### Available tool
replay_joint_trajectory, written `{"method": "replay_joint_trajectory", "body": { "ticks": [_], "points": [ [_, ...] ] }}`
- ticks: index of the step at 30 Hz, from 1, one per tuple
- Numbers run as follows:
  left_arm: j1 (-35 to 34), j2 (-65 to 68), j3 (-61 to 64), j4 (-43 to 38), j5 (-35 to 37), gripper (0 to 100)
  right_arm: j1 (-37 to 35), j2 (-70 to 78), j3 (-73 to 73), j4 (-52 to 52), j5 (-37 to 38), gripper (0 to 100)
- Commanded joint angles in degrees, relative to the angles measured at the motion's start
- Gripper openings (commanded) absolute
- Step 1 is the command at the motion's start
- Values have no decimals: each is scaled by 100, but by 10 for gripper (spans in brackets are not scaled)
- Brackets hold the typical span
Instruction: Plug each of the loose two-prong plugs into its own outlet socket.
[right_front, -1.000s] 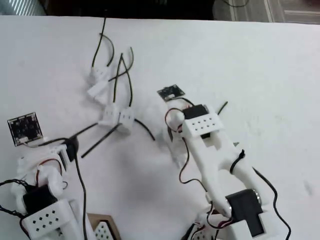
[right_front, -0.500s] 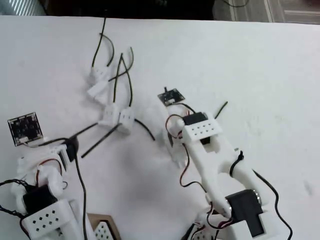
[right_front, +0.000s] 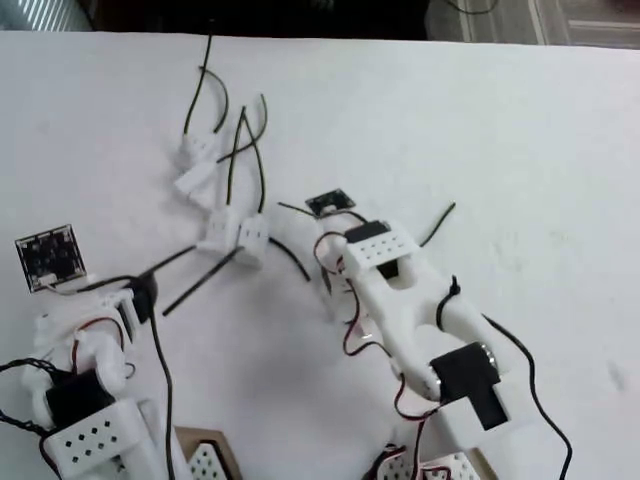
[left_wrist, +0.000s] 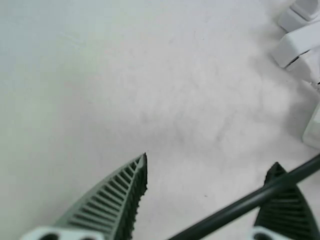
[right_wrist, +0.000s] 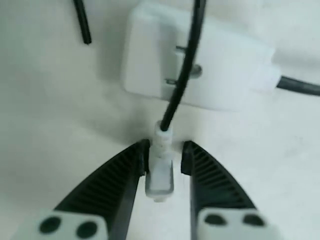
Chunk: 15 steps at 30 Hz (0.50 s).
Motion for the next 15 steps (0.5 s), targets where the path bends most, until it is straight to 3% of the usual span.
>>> {"method": "replay_joint_trajectory", "body": {
  "ticks": [1,7,15],
  "points": [
    [-13,-40,-35,-70,-62,358,-40,-303,-132,4,-35,18],
    [-13,-40,-35,-70,-62,358,-57,-664,-149,470,-70,104],
    [-13,-40,-35,-70,-62,358,-57,-664,-114,479,-53,109]
  ]
}}
